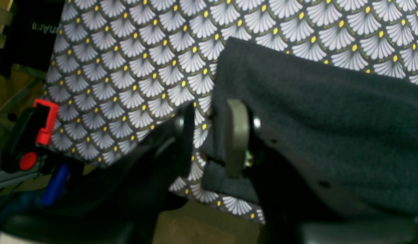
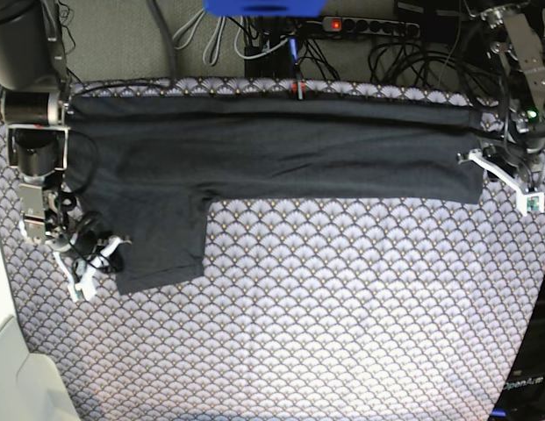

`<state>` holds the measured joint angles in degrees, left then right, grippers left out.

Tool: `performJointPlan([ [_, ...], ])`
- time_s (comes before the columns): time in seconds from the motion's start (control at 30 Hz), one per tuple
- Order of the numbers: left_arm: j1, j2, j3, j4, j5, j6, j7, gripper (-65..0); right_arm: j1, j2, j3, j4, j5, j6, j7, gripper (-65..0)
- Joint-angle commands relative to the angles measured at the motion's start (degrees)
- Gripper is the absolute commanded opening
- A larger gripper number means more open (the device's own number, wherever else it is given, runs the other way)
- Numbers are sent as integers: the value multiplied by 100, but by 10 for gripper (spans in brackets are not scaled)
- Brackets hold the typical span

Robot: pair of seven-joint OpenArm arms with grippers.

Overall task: Fold the T-shirt properly
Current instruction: 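Move the right gripper to the sleeve and fold it onto the shirt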

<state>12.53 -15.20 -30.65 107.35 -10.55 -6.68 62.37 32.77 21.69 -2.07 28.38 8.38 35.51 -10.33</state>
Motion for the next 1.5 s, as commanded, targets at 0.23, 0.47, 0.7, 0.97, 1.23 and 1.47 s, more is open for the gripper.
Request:
performJointPlan([
  [0.23, -45, -75, -25, 118, 4, 4, -87, -488, -20, 244, 9, 489, 10, -3, -194, -650],
  [0.47, -36, -75, -25, 118, -14, -5, -70, -488, -1286, 279, 44, 3012, 10, 5, -756, -650],
  [0.7, -45, -84, -25, 118, 4, -5, -79, -488, -2412, 270, 765, 5149, 10, 5, -1530, -650],
  [0.97, -45, -111, -25, 118, 4, -5, -131, -488, -3660, 261, 1591, 6863, 10, 5, -1873, -650],
  [1.23, -45, -111, -33, 118, 4, -5, -131, -488, -4715, 244, 2198, 7786, 28, 5, -1873, -650],
  [1.47, -36, -119, -33, 118, 4, -5, -131, -488, -5277, -99, 2567, 8190, 28, 172, -1873, -650],
])
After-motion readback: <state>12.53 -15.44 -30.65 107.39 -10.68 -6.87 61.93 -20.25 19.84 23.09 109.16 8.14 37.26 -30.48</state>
